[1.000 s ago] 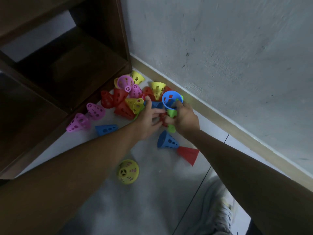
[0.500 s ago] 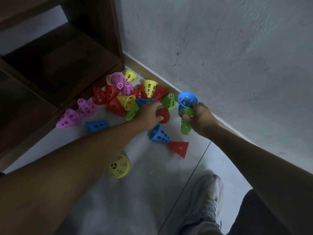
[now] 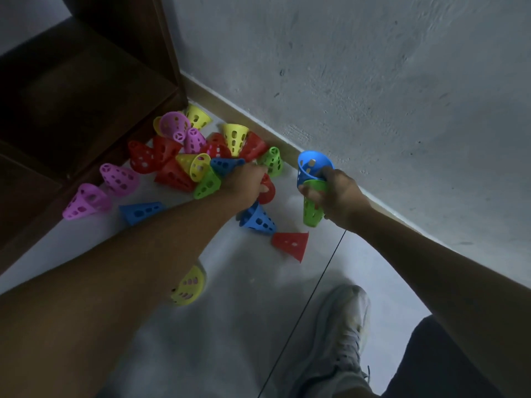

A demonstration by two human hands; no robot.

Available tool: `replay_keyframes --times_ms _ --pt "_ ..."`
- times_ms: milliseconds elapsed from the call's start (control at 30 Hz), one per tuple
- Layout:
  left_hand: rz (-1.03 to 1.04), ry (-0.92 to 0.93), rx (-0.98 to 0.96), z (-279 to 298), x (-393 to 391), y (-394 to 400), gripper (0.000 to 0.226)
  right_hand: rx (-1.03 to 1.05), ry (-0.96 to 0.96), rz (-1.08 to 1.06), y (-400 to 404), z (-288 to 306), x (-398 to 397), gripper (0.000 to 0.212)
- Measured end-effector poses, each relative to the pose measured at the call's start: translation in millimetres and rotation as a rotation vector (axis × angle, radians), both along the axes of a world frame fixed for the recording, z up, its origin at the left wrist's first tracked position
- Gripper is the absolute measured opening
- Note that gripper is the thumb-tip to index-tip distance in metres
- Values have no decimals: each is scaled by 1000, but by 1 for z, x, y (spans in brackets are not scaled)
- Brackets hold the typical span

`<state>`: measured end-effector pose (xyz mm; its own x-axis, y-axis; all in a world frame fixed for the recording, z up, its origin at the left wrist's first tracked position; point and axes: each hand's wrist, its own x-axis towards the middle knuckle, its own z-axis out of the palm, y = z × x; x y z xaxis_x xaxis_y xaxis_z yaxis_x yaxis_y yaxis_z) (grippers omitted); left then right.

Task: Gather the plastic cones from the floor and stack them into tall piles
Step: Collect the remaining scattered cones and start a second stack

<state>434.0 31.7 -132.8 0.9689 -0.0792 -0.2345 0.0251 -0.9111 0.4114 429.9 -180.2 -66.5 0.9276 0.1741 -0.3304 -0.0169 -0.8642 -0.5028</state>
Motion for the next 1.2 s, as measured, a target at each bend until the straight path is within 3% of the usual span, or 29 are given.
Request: replay_keyframes --times_ms 300,633,900,1200 --pt "-158 -101 -104 90 -24 58 25 -87 22 145 40 47 4 46" --pt "-198 -60 27 213 -135 130 24 -107 130 325 108 147 -33 52" --pt "-80 11 -89 210 -185 137 27 -284 11 516 99 196 -106 34" --pt "-149 72 -107 171 -204 129 29 -421 -31 613 74 190 -147 45"
